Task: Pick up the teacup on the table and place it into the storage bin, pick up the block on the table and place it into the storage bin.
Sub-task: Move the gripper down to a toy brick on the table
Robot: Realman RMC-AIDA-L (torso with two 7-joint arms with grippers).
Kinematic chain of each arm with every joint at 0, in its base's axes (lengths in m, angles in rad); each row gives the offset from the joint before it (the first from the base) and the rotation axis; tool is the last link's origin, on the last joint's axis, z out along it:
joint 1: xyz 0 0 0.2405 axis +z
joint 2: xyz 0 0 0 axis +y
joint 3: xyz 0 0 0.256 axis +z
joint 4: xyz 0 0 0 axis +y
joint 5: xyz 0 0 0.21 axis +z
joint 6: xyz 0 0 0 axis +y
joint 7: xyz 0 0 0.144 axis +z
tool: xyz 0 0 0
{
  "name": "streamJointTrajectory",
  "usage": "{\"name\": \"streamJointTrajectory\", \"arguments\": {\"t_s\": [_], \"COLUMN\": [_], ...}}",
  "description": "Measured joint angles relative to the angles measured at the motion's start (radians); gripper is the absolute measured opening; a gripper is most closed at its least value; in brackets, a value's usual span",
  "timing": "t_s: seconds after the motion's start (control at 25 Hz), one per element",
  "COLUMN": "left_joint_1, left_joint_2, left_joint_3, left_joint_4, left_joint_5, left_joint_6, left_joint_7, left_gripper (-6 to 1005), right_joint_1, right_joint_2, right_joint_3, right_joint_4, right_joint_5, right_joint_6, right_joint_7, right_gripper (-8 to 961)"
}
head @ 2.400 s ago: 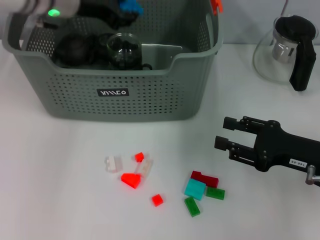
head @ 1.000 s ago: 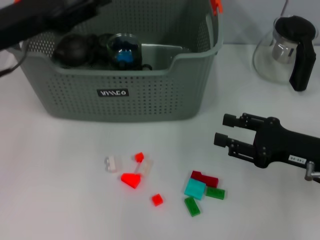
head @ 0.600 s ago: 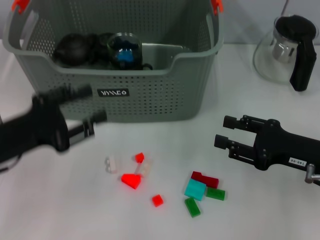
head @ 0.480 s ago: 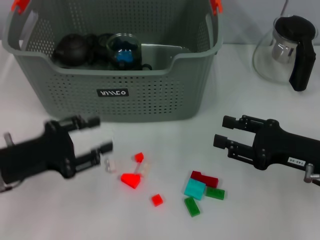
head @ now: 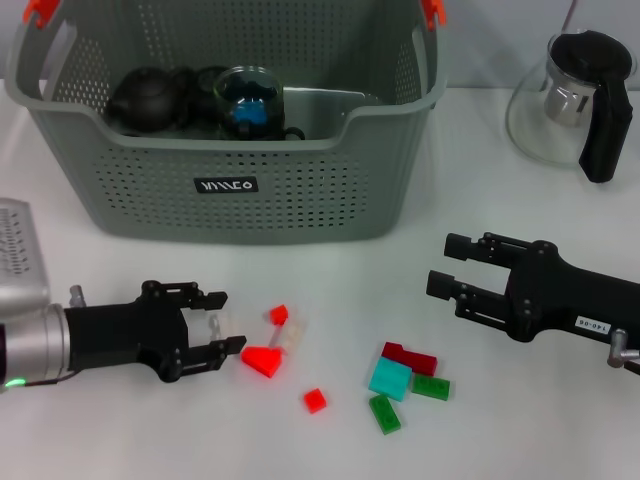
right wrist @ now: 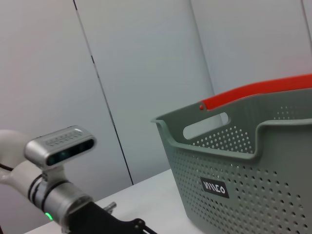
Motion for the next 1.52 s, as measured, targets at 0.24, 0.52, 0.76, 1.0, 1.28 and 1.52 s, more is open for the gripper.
{"name": "streamJointTrajectory", "arguments": {"t_s": [0.24,0.52,0.76,1.0,1.28,1.52], "left_joint_1": [-0.014,-0.022,-0.021,-0.015,-0.016,-0.020], "left_joint_2": [0.002,-0.006,-0.008,-0.010,-0.011,-0.011], "left_joint_3": [0.000,0.001,0.024,0.026,0.025,0.023], "left_joint_4": [-0.008,-0.011,-0.019,-0.016,-0.013,-0.006], "left_joint_5": [0.017,0.040,0.043,0.045,0.043,0.040], "left_joint_6": [-0.060,-0.082,-0.083,-0.080,-0.085,-0.085], "left_joint_7": [0.002,0.003,0.003,0.003,0.012,0.005], "left_gripper": [579,568,559,549,539,508], "right_joint_1": [-0.001,-0.003,-0.003,-0.003,-0.002,-0.002], "right_joint_2": [0.001,0.000,-0.001,-0.001,-0.001,-0.003], "right_joint_3": [-0.002,0.001,-0.002,-0.002,-0.003,-0.002], "right_joint_4": [0.000,0.002,0.002,0.002,0.002,0.002], "right_joint_5": [0.000,0.000,0.000,0.000,0.000,0.000], "right_joint_6": [0.000,0.000,0.007,0.008,0.008,0.007], "right_joint_7": [-0.001,-0.002,-0.001,0.000,0.000,0.001], "right_gripper": [626,626,626,626,626,626]}}
